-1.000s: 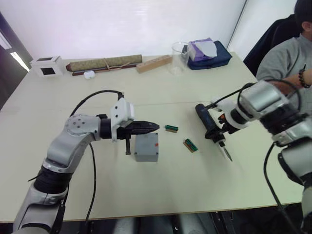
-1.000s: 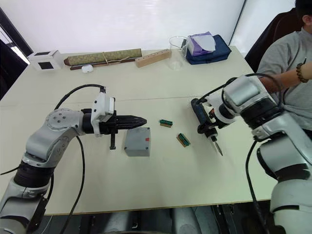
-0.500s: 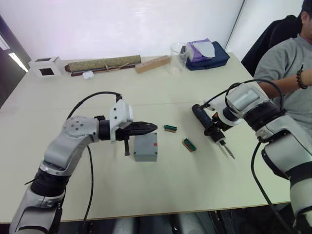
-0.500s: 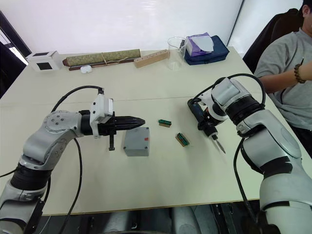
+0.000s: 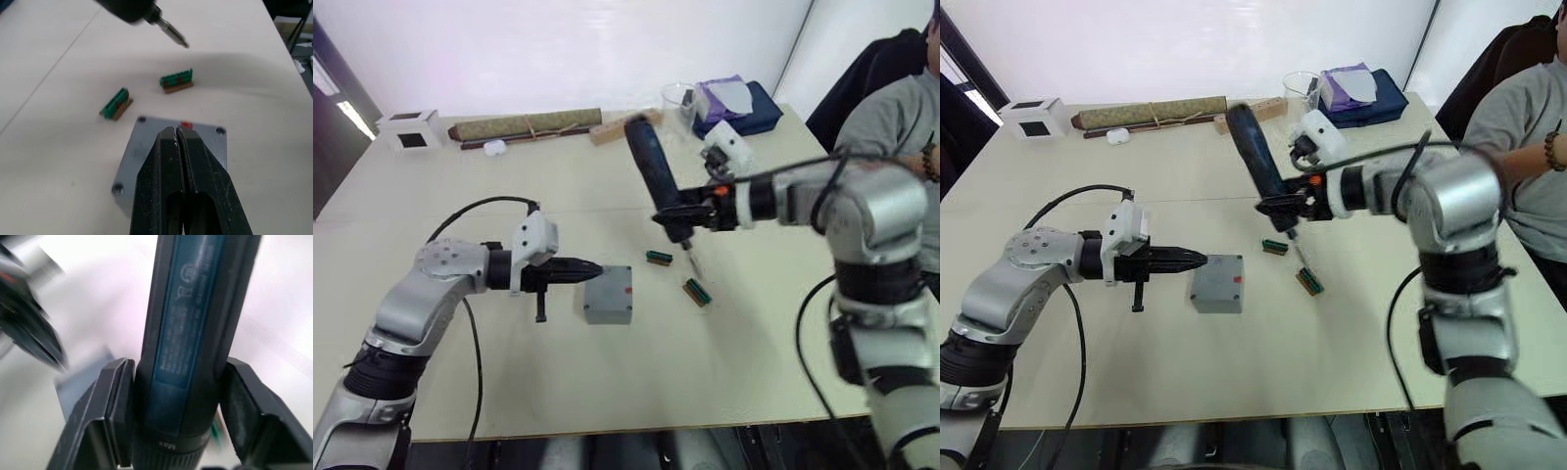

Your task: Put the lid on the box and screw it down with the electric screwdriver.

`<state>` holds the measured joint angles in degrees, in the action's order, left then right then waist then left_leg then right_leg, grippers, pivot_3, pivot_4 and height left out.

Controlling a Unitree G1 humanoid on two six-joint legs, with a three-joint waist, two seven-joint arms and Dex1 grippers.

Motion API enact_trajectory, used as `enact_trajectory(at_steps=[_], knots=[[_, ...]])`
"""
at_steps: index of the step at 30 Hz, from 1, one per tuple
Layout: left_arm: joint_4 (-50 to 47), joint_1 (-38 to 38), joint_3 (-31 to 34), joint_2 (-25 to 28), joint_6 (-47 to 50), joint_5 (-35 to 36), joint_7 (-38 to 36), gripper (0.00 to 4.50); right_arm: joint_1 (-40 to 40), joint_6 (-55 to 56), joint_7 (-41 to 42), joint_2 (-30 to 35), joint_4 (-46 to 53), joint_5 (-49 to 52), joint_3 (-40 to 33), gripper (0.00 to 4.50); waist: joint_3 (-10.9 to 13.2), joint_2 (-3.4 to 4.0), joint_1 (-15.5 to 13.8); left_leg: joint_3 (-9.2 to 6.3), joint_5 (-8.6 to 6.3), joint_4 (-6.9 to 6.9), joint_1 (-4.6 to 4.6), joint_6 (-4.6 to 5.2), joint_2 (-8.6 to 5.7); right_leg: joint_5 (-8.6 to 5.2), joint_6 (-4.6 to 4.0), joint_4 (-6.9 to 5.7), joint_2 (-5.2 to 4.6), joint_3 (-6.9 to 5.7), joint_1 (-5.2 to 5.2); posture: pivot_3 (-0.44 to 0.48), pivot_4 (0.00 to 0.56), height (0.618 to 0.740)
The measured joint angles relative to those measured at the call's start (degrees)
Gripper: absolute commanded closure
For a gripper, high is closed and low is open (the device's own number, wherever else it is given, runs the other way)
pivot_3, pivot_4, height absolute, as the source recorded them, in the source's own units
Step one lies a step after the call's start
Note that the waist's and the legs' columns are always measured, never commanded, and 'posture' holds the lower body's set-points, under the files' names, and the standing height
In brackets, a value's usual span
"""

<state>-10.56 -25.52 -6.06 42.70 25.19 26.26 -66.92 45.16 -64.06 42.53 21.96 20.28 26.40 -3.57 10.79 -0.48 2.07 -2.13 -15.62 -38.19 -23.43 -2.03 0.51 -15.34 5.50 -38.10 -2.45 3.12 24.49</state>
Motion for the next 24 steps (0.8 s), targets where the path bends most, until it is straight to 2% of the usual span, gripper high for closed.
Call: enact_trajectory(at_steps=[3, 6, 9, 17, 24], knots=[[2.2, -0.7, -1.5, -0.1, -1.2, -1.4, -1.7, 4.5, -4.6, 10.0, -5.9, -6.4, 4.2, -1.0, -0.2, 2.37, 0.0, -0.03, 0.1, 0.06, 0.02, -0.03, -0.01, -0.04, -0.06, 0.01, 0.02, 0.01, -0.12, 0.01, 0.0, 0.0, 0.15, 0.736], [3.5, -1.3, -2.1, -0.3, -1.9, -2.1, -2.9, 4.5, -8.5, 18.6, -8.9, -9.2, 6.6, -2.6, 0.2, 2.37, 0.0, -0.06, 0.0, 0.04, 0.03, 0.01, 0.01, -0.05, -0.07, 0.01, 0.01, 0.03, -0.13, 0.01, -0.01, 0.0, 0.15, 0.736], [4.5, -1.6, -2.8, -1.0, -2.1, -2.8, -3.4, 4.5, -15.6, 26.1, -9.4, -10.8, 7.9, -4.3, 3.8, 2.37, 0.0, -0.04, 0.3, 0.06, 0.03, 0.03, 0.02, -0.05, -0.06, 0.0, 0.01, 0.01, -0.09, 0.02, 0.01, 0.0, 0.15, 0.736], [7.3, -2.4, -5.6, -3.5, -4.9, -7.0, -2.8, 4.5, -20.3, 36.6, -11.6, -12.0, 6.3, -7.5, 8.0, 2.37, 0.0, -0.06, 0.4, 0.02, 0.03, 0.02, 0.09, -0.06, 0.02, 0.0, 0.0, -0.03, 0.04, 0.02, -0.01, 0.0, 0.15, 0.736], [9.2, -3.4, -5.8, -4.2, -6.4, -7.8, -3.3, 4.5, -22.1, 39.2, -13.3, -12.5, 4.4, -8.3, 10.1, 2.37, 0.0, -0.06, 0.4, 0.03, 0.04, 0.01, 0.11, -0.07, 0.01, 0.01, 0.0, -0.03, 0.02, 0.03, -0.03, 0.0, 0.15, 0.736]])
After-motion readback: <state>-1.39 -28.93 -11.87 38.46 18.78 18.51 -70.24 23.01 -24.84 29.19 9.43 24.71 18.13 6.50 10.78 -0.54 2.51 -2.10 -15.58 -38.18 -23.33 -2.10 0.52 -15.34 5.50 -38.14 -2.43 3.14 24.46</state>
